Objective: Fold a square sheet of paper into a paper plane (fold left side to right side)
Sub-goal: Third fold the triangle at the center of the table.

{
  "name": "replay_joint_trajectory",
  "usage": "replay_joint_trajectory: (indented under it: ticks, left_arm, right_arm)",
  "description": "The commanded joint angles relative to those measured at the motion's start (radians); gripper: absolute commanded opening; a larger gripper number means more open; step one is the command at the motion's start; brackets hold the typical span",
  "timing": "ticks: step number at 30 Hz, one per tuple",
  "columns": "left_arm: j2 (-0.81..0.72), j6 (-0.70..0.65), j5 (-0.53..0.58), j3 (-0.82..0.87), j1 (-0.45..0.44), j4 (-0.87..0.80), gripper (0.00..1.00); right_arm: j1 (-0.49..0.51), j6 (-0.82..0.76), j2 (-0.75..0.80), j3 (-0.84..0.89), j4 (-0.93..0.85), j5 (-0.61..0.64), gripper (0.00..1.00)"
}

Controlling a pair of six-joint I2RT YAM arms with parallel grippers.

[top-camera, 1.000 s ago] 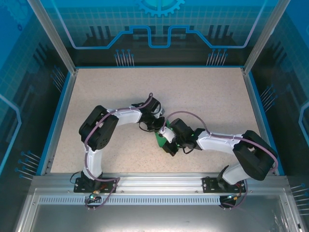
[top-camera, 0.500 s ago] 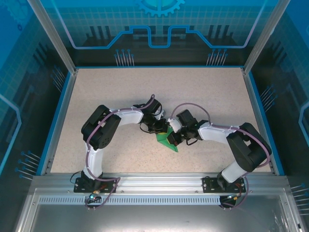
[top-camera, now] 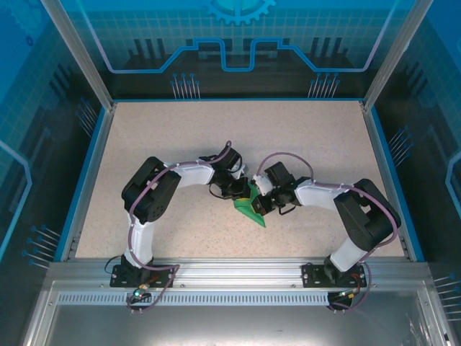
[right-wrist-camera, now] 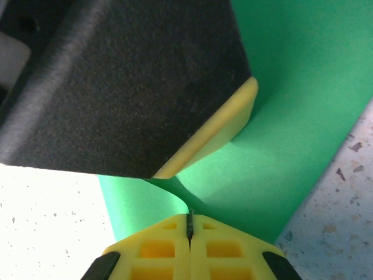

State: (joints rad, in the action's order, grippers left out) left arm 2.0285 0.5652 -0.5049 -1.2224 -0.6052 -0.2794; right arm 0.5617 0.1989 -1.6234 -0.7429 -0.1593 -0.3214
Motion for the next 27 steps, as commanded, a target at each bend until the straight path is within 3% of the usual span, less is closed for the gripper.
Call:
replay_joint_trajectory:
  ticks: [1,27]
  left_arm:
    - [0.032,-0.025,-0.001,-0.003,-0.013,-0.030,0.07]
    - [0.033,-0.019,-0.002,0.001,-0.014,-0.022,0.08]
  right_arm:
    - [-0.019,0.019,-0.013,-0.016,-0.017,0.008,0.01]
    - [-0.039,0.027,-0.015,-0.012,-0.027,0.020,0.01]
